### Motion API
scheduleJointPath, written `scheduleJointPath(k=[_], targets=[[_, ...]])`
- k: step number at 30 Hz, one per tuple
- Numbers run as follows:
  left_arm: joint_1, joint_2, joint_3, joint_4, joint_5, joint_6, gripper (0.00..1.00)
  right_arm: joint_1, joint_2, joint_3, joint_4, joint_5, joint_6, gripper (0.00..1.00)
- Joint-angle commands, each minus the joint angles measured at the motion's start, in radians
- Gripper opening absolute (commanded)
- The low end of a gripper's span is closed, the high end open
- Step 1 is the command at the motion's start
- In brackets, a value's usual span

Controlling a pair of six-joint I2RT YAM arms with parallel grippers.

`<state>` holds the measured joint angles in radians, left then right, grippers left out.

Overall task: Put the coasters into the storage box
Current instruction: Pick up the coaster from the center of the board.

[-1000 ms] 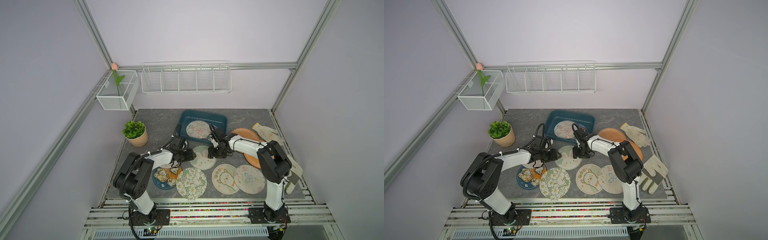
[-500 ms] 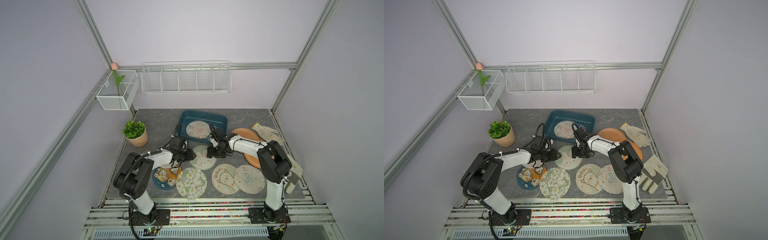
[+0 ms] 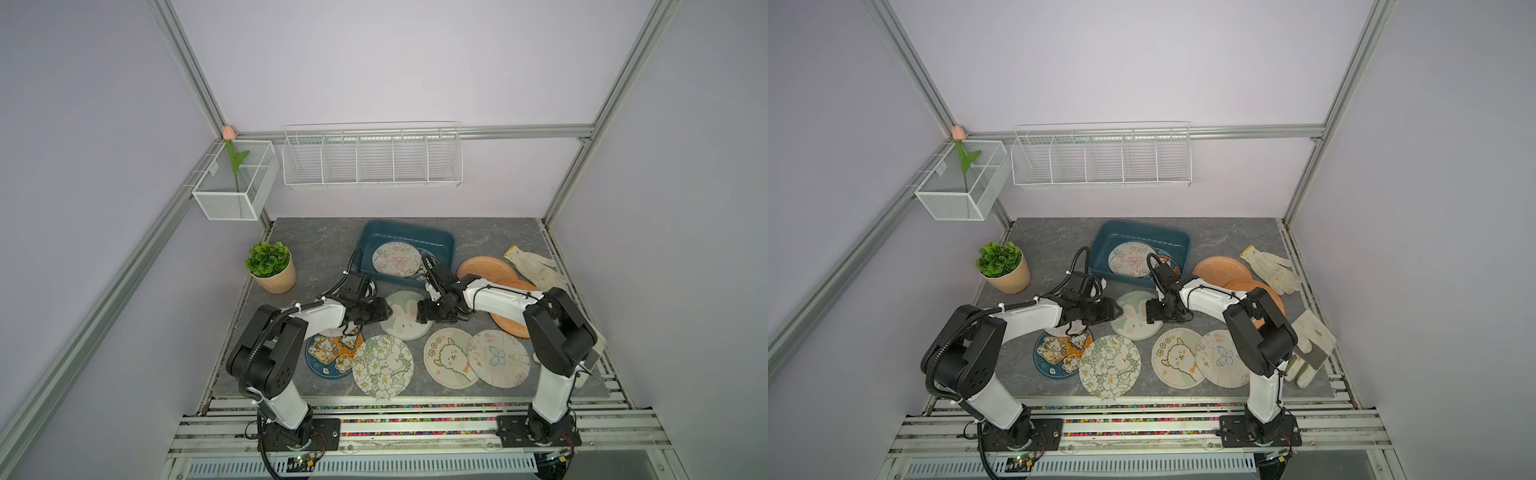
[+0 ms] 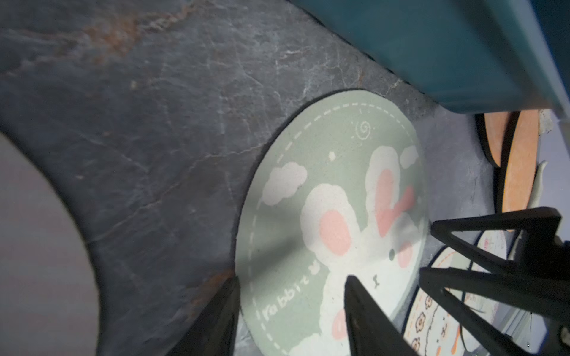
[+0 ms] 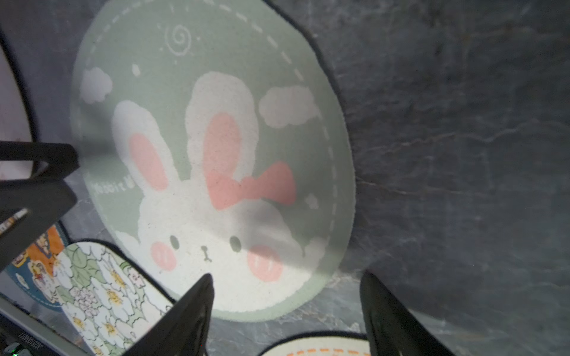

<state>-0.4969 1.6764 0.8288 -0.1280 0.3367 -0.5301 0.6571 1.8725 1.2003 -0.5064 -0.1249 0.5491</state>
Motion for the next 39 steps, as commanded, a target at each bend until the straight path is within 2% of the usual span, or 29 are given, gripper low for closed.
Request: scheduleJointPath(k=[1, 16, 20, 23, 30, 34, 39], targets=[[-0.01, 0.008, 0.005, -0.044, 0.003, -0.003, 0.55, 0.018, 0.058, -0.003, -0.014, -0.035, 0.034, 0.76], [-0.01, 0.01, 0.005, -0.045, 0.015, 0.004, 0.52, 0.023, 0.105, 0.051, -0.007, -0.058, 0.044, 0.7], [-0.01, 0.009, 0.003, -0.044, 0.013, 0.003, 0.51, 0.024, 0.104, 0.045, -0.006, -0.056, 0.045, 0.65], [-0.009, 0.009, 0.002, -0.045, 0.013, 0.003, 0.5, 0.023, 0.103, 0.044, -0.001, -0.055, 0.047, 0.56], [-0.009, -0.005, -0.004, -0.042, 0.008, -0.003, 0.51, 0.024, 0.088, 0.05, -0.013, -0.058, 0.036, 0.16], [-0.006, -0.024, -0.007, -0.038, 0.004, -0.018, 0.56, 0.023, 0.041, 0.047, -0.042, -0.056, 0.021, 0.07], [0.014, -0.07, -0.007, -0.03, 0.006, -0.051, 0.66, 0.024, -0.046, 0.057, -0.082, -0.063, -0.004, 0.07]])
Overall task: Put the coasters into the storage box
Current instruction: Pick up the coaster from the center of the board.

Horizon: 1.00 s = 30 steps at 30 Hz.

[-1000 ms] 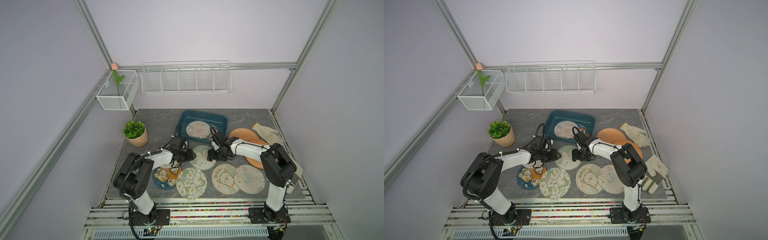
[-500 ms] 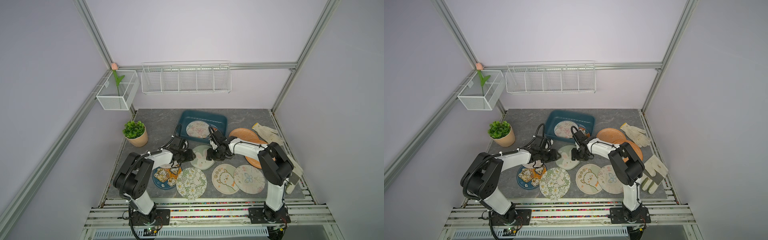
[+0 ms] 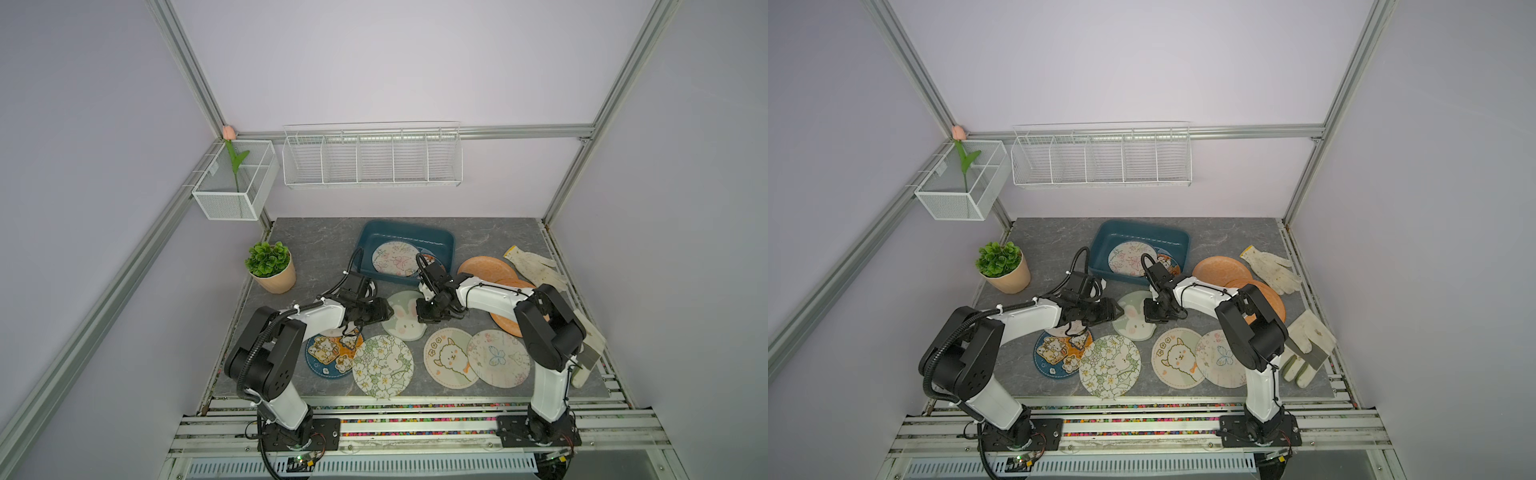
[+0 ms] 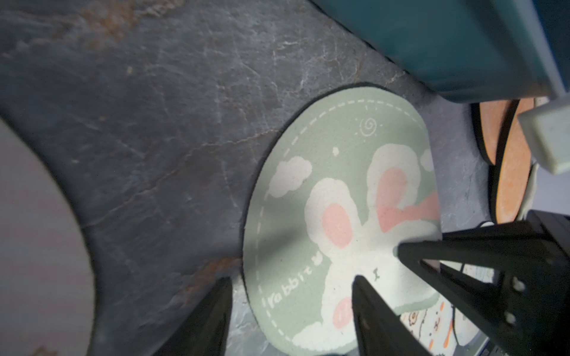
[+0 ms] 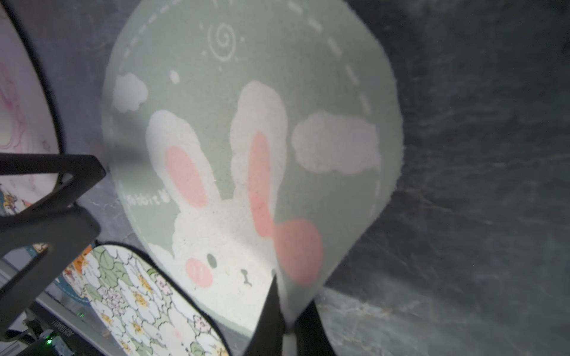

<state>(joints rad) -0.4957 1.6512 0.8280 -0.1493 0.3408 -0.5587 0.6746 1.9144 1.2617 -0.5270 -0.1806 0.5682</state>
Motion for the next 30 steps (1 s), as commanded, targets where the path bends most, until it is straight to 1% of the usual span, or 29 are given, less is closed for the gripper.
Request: scheduleJointPath(k=[1, 9, 17, 21, 24, 30], targets=[[0.021, -0.057, -0.005, -0.007, 0.003, -0.031, 0.67, 0.006, -0.105, 0.002, -0.069, -0.013, -0.027, 0.07], [0.062, -0.133, 0.007, -0.046, -0.006, -0.05, 0.72, 0.0, -0.188, 0.112, -0.147, -0.062, -0.084, 0.07], [0.081, -0.206, -0.004, -0.075, -0.015, -0.092, 0.78, -0.022, -0.176, 0.296, -0.208, -0.105, -0.116, 0.07], [0.105, -0.246, 0.002, -0.114, -0.007, -0.094, 0.8, -0.04, -0.122, 0.408, -0.225, -0.118, -0.111, 0.07], [0.132, -0.273, -0.005, -0.151, -0.006, -0.094, 0.81, -0.05, -0.053, 0.507, -0.232, -0.117, -0.107, 0.07], [0.214, -0.314, -0.054, -0.171, 0.025, -0.08, 0.82, -0.062, 0.15, 0.764, -0.226, -0.115, -0.094, 0.07]])
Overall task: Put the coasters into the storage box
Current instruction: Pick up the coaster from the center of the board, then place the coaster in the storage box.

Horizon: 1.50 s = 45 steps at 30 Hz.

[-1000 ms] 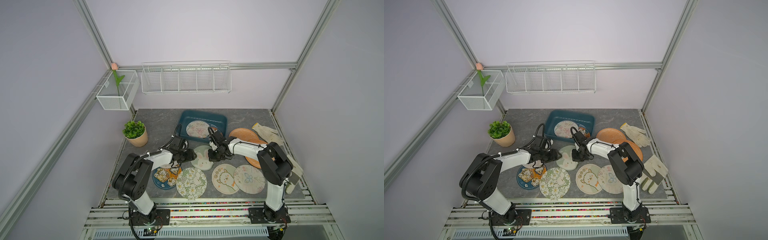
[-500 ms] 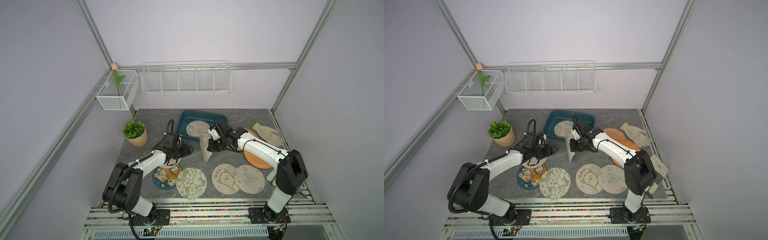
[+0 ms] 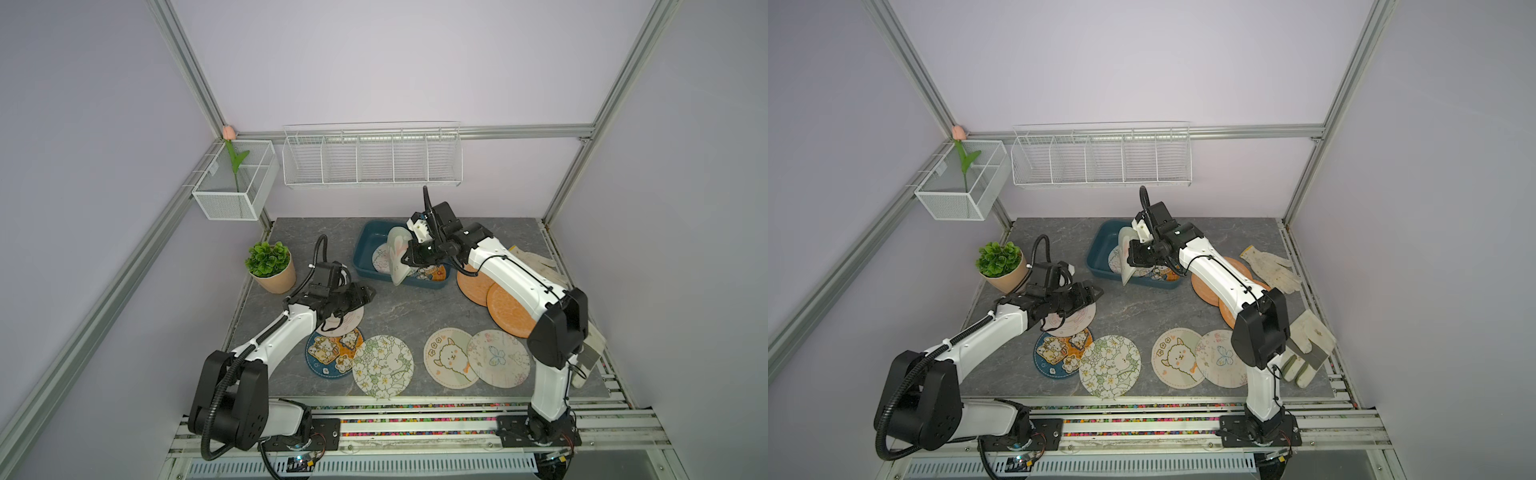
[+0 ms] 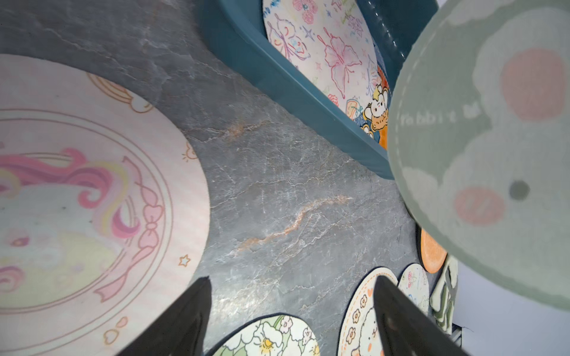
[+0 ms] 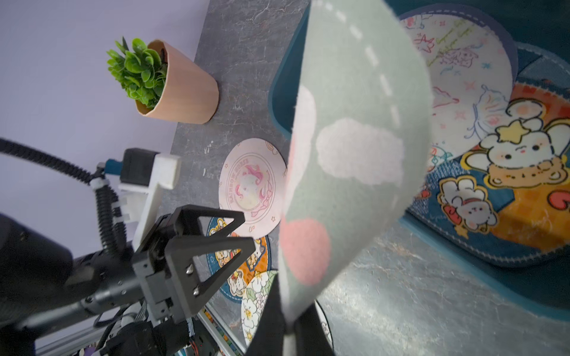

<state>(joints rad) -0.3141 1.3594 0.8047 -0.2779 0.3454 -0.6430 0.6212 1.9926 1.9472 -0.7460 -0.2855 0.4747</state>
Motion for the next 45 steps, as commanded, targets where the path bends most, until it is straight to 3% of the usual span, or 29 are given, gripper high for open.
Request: scheduleJointPath(k=[1, 9, 20, 23, 28, 31, 45], targets=[[0.049, -0.029, -0.038, -0.044, 0.029, 0.01, 0.83, -0.011, 0.115, 0.126, -0.009, -0.01, 0.004, 0.07], [0.187, -0.049, -0.026, -0.116, 0.059, 0.092, 0.83, -0.038, 0.395, 0.435, -0.047, -0.001, 0.064, 0.08], [0.271, -0.004, 0.053, -0.179, 0.111, 0.18, 0.83, -0.095, 0.474, 0.375, -0.037, 0.056, 0.102, 0.11], [0.282, 0.002, 0.061, -0.179, 0.11, 0.186, 0.83, -0.107, 0.477, 0.364, -0.079, 0.079, 0.087, 0.2], [0.287, 0.007, 0.068, -0.162, 0.107, 0.173, 0.84, -0.117, 0.454, 0.344, -0.142, 0.146, 0.043, 0.53], [0.286, 0.02, 0.071, -0.15, 0.105, 0.172, 0.84, -0.119, 0.423, 0.317, -0.153, 0.167, 0.025, 0.64], [0.315, 0.044, 0.096, -0.191, 0.025, 0.189, 0.8, -0.06, 0.172, 0.057, -0.068, 0.123, 0.027, 0.77]])
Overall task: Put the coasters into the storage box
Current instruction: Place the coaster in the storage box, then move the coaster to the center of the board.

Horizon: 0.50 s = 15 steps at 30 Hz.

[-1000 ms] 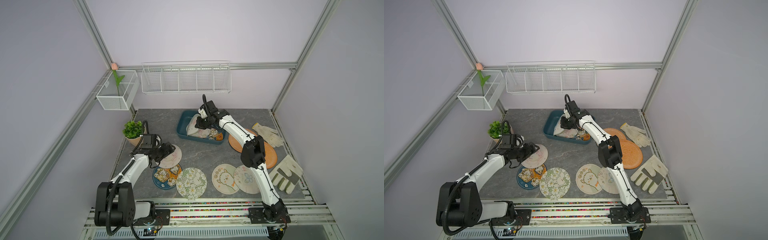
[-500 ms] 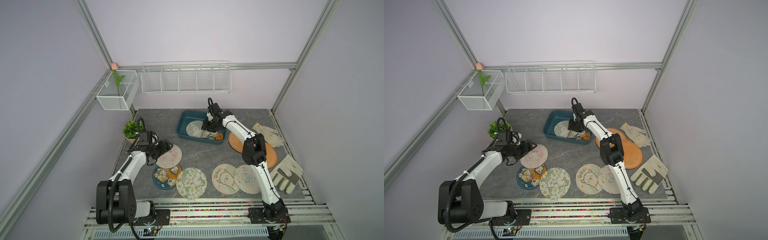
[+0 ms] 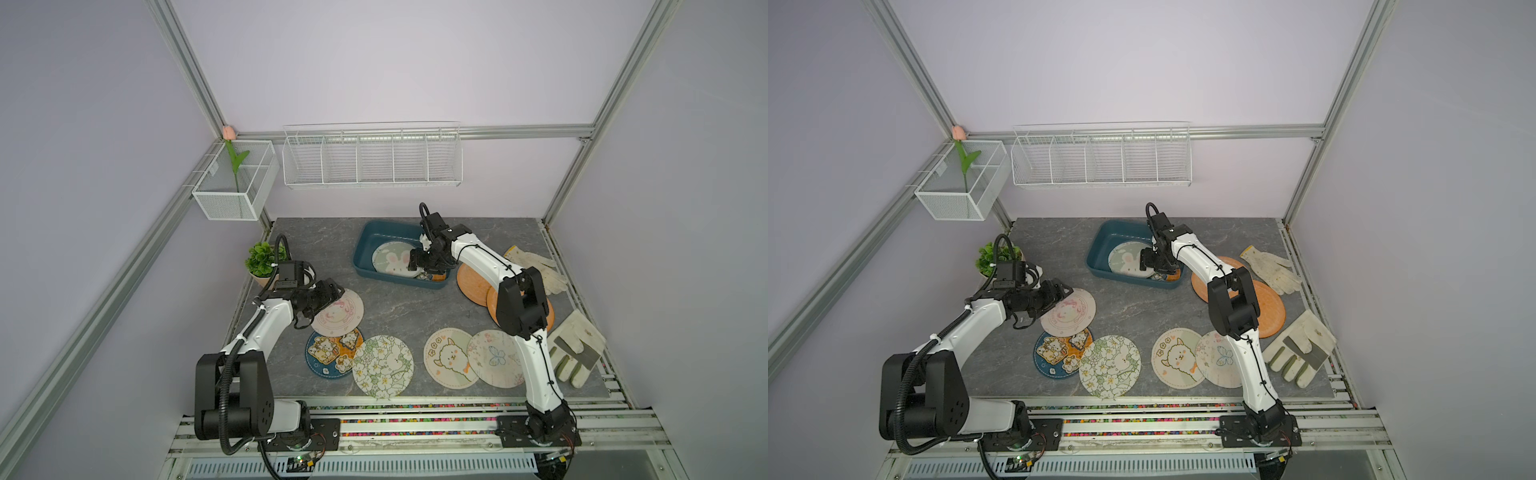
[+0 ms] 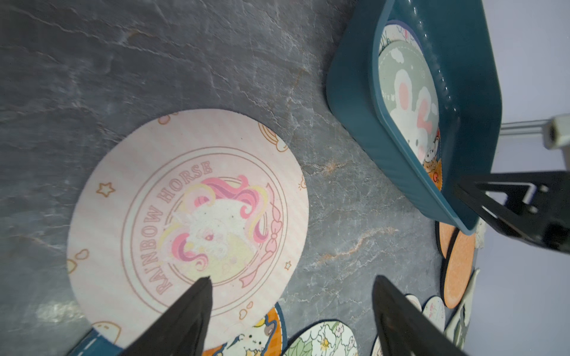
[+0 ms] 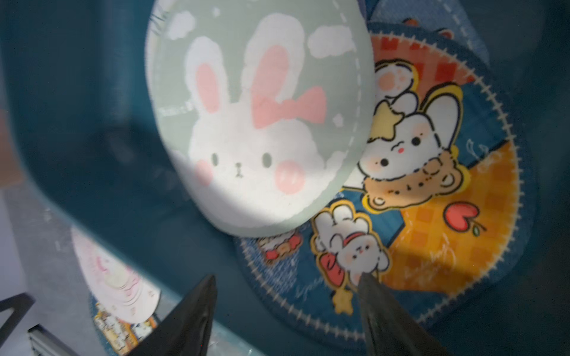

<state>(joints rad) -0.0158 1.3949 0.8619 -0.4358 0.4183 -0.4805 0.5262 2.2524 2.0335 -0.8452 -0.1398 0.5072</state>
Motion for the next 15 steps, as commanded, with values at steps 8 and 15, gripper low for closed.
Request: scheduleJointPath(k=[8, 15], targets=[[0.042, 0.046, 0.114, -0.162, -0.236, 0.086, 0.71, 0.132, -0.152, -0.093, 0.075, -0.067, 0.018, 0.83], [0.065, 0.115, 0.134, -0.191, -0.34, 0.095, 0.65, 0.227, -0.088, -0.081, 0.125, -0.113, 0.04, 0.84]])
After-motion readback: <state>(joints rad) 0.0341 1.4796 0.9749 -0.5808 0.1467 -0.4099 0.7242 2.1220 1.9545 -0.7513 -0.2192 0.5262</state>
